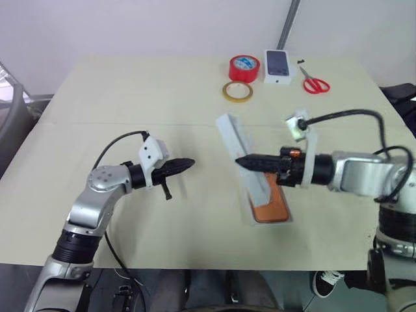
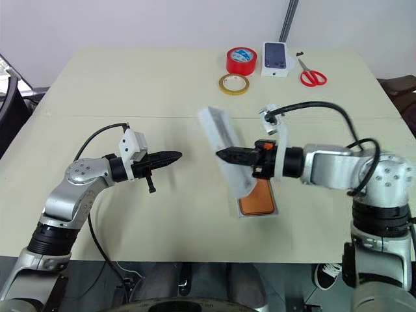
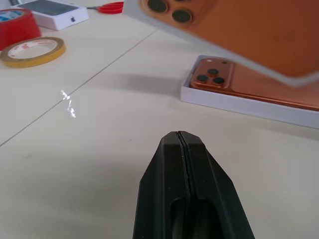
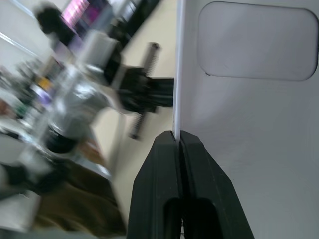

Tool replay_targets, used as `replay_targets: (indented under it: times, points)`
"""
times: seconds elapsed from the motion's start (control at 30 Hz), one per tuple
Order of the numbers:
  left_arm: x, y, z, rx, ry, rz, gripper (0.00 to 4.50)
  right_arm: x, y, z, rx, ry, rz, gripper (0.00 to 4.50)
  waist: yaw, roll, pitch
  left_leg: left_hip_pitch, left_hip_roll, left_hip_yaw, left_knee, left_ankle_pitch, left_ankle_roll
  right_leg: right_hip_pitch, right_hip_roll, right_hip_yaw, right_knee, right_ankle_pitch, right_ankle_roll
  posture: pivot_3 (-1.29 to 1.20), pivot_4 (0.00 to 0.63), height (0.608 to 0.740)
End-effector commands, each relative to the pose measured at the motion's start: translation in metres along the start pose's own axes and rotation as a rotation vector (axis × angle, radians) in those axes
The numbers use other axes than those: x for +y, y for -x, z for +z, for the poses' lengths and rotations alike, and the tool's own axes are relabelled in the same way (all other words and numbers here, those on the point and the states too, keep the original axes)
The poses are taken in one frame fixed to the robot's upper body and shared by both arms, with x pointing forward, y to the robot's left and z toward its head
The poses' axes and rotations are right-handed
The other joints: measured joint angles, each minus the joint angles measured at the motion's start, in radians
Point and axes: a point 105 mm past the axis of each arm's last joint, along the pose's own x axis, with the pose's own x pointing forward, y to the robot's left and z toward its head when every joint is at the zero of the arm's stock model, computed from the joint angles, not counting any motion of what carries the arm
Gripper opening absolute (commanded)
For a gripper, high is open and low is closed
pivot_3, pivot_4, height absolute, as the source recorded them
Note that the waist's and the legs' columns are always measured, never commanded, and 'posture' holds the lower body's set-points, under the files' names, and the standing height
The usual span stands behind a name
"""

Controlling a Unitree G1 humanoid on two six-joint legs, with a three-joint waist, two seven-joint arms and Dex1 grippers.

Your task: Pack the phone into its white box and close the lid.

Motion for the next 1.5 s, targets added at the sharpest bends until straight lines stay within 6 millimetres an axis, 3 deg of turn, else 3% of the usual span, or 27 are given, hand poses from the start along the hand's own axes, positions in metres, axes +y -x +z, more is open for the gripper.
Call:
replay_targets:
  times: [0.03,0.13,0.23,0.37,0.47,0.67,0.77,0.9,1.1,1.23,1.5]
  points:
    - [-0.004,-0.003,0.011,-0.028,-0.055,-0.022,0.00,0.010,-0.019,-0.011,-0.073,-0.097,0.018,0.01,0.000,0.000,0.000,0.000,0.000,0.000,0.000,0.000,0.000,0.000,0.000,0.000,0.001,0.000,0.000,0.00,0.150,0.736]
    - [-0.013,-0.008,0.012,-0.038,-0.052,-0.056,0.00,0.004,-0.031,-0.025,-0.124,-0.224,-0.054,0.01,0.001,0.000,0.000,-0.001,0.001,0.000,-0.001,0.000,0.000,-0.003,0.001,0.000,0.002,0.000,0.000,0.00,0.150,0.736]
    - [-0.023,-0.015,0.012,-0.042,-0.048,-0.093,0.00,-0.004,-0.031,-0.031,-0.134,-0.266,-0.130,0.01,0.005,0.000,0.000,-0.004,0.000,0.000,0.001,0.001,-0.001,-0.007,0.000,0.001,0.006,0.000,0.000,0.00,0.150,0.736]
    - [-0.038,-0.029,0.011,-0.040,-0.032,-0.152,0.00,-0.017,-0.015,-0.024,-0.103,-0.189,-0.210,1.36,0.006,0.000,0.000,-0.004,0.000,0.000,0.001,0.001,-0.001,-0.007,0.000,0.001,0.005,0.000,0.000,0.00,0.150,0.736]
    - [-0.055,-0.043,0.010,-0.036,-0.037,-0.223,0.00,-0.017,0.007,-0.003,-0.024,0.011,-0.272,2.90,0.004,0.001,0.000,-0.004,0.000,0.001,0.001,0.001,-0.001,-0.007,0.001,0.002,0.006,0.000,0.000,0.00,0.150,0.736]
    - [-0.072,-0.078,0.016,-0.070,-0.030,-0.295,0.00,-0.046,0.056,0.026,0.060,0.228,-0.567,2.90,0.008,0.002,0.000,-0.005,0.000,0.000,0.000,0.001,-0.001,-0.007,0.001,0.001,0.005,0.000,0.000,0.00,0.150,0.736]
    - [-0.077,-0.097,0.020,-0.078,-0.036,-0.316,0.00,-0.063,0.074,0.027,0.124,0.341,-0.700,2.03,0.009,0.002,0.000,-0.005,0.000,0.001,0.001,0.001,-0.001,-0.007,0.001,0.002,0.005,0.000,0.000,0.00,0.150,0.736]
    - [-0.075,-0.103,0.032,-0.125,-0.009,-0.307,0.00,-0.068,0.078,0.024,0.194,0.490,-0.749,0.06,0.005,0.002,0.000,-0.005,0.000,0.001,0.001,0.001,-0.001,-0.008,0.002,0.002,0.005,0.000,0.000,0.00,0.150,0.736]
    - [-0.045,-0.084,0.035,-0.116,0.042,-0.183,0.00,-0.075,0.075,0.018,0.272,0.658,-0.762,0.06,0.007,0.003,0.000,-0.005,0.001,0.001,0.001,0.001,-0.001,-0.009,0.003,0.003,0.006,0.000,0.000,0.00,0.150,0.736]
    - [-0.019,-0.064,0.015,0.015,0.021,-0.077,0.00,-0.079,0.068,0.011,0.314,0.713,-0.735,0.06,0.008,0.003,0.000,-0.006,0.001,0.001,0.001,0.001,-0.001,-0.009,0.002,0.003,0.006,0.000,0.000,0.00,0.150,0.736]
    - [-0.031,-0.062,-0.010,0.176,0.027,-0.156,0.00,-0.083,0.057,0.001,0.366,0.758,-0.691,0.06,0.010,0.003,0.000,-0.006,0.000,0.001,0.001,0.001,-0.001,-0.009,0.001,0.003,0.006,0.000,0.000,0.00,0.150,0.736]
